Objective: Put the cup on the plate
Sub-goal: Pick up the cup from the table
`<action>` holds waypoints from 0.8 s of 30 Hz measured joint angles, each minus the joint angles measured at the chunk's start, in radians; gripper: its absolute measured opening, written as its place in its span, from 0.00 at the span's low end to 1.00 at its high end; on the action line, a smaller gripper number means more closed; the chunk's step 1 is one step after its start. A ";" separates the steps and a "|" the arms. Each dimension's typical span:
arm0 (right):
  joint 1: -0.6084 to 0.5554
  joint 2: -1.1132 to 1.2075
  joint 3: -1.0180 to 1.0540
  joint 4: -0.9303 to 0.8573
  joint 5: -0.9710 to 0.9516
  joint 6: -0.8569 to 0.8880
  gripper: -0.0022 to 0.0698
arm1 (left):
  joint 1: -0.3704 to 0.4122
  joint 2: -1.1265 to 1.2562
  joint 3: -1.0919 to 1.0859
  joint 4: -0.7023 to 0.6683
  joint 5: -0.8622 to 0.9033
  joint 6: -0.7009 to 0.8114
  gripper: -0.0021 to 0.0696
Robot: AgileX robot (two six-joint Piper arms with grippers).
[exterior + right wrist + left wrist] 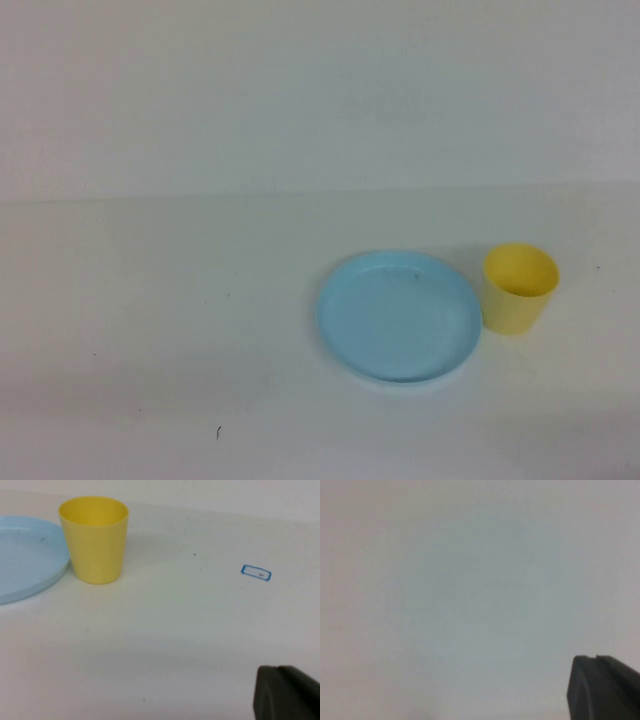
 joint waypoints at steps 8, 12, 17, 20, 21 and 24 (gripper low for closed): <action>0.000 0.000 0.000 0.000 0.000 0.000 0.03 | -0.002 -0.037 0.154 -0.086 0.029 0.003 0.03; 0.000 0.000 0.000 0.000 0.000 0.000 0.03 | -0.002 -0.037 0.169 -0.086 0.019 0.003 0.03; 0.000 0.000 0.000 0.000 0.000 0.000 0.03 | -0.002 -0.056 0.169 -0.096 0.035 -0.001 0.03; 0.000 0.000 0.000 0.000 0.000 0.000 0.03 | -0.002 -0.056 0.169 0.017 0.042 -0.090 0.03; 0.000 0.000 0.000 0.002 0.000 0.000 0.03 | -0.002 -0.056 0.169 0.099 0.046 -0.170 0.03; 0.000 0.000 0.000 0.003 0.000 0.000 0.03 | -0.002 -0.056 0.169 0.372 0.057 -0.450 0.03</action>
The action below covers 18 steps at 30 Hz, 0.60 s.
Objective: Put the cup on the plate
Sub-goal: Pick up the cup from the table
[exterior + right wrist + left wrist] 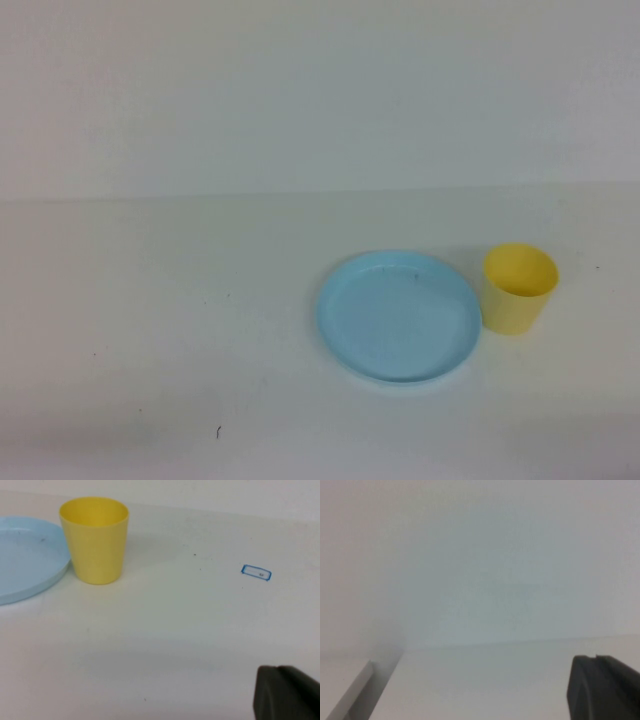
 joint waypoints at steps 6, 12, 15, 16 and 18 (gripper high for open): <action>0.000 0.000 0.000 0.002 0.000 0.000 0.03 | 0.000 0.000 0.000 0.316 0.130 -0.396 0.03; 0.000 0.000 0.000 0.002 0.000 0.000 0.03 | 0.000 0.000 0.000 0.480 0.312 -0.461 0.03; 0.000 0.000 0.000 0.002 0.000 0.000 0.03 | 0.000 0.000 0.000 0.522 0.361 -0.455 0.03; 0.000 0.000 0.000 0.002 0.000 0.000 0.03 | 0.000 0.000 0.000 0.522 0.361 -0.440 0.03; 0.000 0.000 0.000 0.003 0.000 0.000 0.03 | 0.000 -0.002 0.000 0.522 0.361 -0.436 0.03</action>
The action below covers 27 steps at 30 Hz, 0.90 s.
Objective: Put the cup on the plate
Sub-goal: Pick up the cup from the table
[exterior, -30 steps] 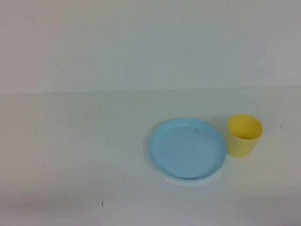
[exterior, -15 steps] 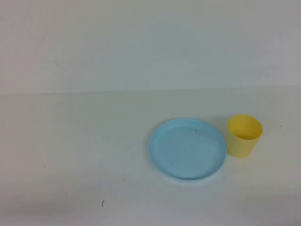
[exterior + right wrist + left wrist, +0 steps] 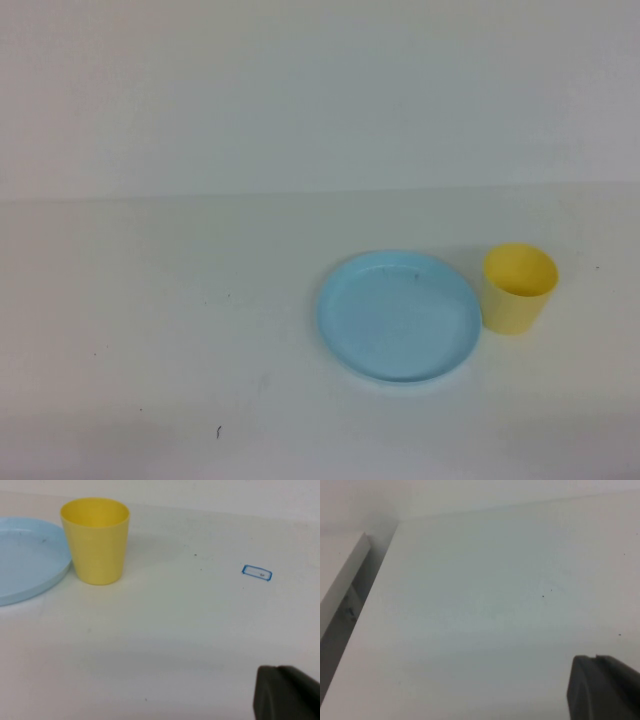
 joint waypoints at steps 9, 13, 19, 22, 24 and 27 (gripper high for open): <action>0.000 0.000 0.000 0.002 0.000 0.000 0.03 | 0.000 0.000 0.000 -0.005 0.004 -0.005 0.03; 0.000 0.000 0.000 0.002 0.000 0.000 0.03 | -0.015 0.000 0.000 -0.009 -0.003 -0.003 0.03; 0.000 0.000 0.000 0.002 0.000 0.000 0.03 | -0.056 0.000 0.000 -0.019 -0.003 -0.003 0.03; 0.000 0.000 0.000 0.002 0.000 0.000 0.03 | -0.056 0.000 0.000 -0.026 -0.003 -0.003 0.03; 0.000 0.000 0.000 0.002 0.000 0.000 0.03 | -0.056 0.000 0.000 -0.026 -0.003 -0.003 0.03; 0.000 0.000 0.000 0.002 0.000 0.000 0.03 | -0.056 0.000 0.000 -0.026 -0.003 -0.003 0.03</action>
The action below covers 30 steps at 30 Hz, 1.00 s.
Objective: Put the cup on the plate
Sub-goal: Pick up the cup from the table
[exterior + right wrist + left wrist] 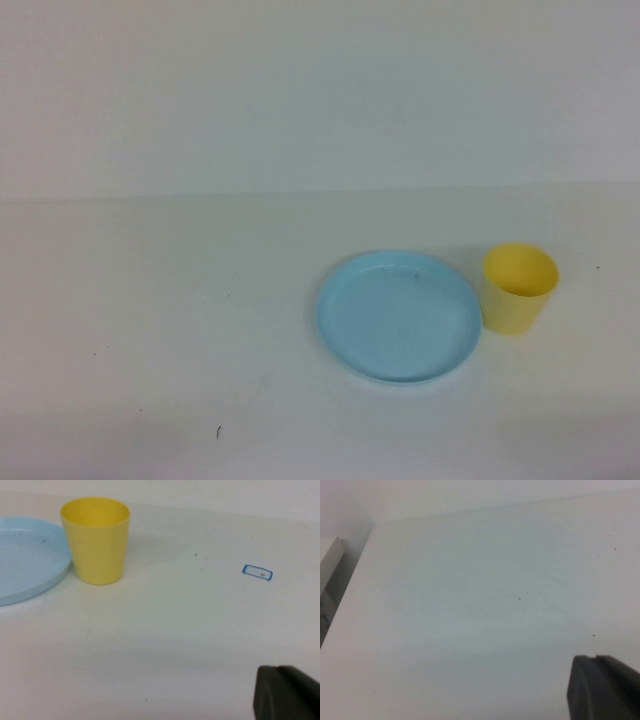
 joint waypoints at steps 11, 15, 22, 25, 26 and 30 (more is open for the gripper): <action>0.000 0.000 0.000 -0.016 0.000 -0.017 0.03 | 0.000 0.006 0.000 0.000 0.000 0.000 0.03; 0.000 0.000 0.000 -0.036 -0.051 -0.050 0.03 | 0.000 0.006 0.000 0.000 0.000 -0.004 0.03; 0.000 0.000 -0.003 0.257 -0.401 0.108 0.03 | 0.000 0.006 0.000 0.000 0.000 -0.009 0.03; 0.000 0.000 -0.058 0.290 -0.532 0.240 0.03 | 0.000 0.006 0.000 0.000 0.000 -0.009 0.03; 0.000 0.000 -0.100 0.275 -0.561 0.255 0.03 | 0.000 0.006 0.000 0.000 0.000 -0.009 0.03; 0.000 0.017 -0.339 0.106 -0.518 0.259 0.03 | 0.000 0.006 0.000 0.000 0.000 -0.009 0.03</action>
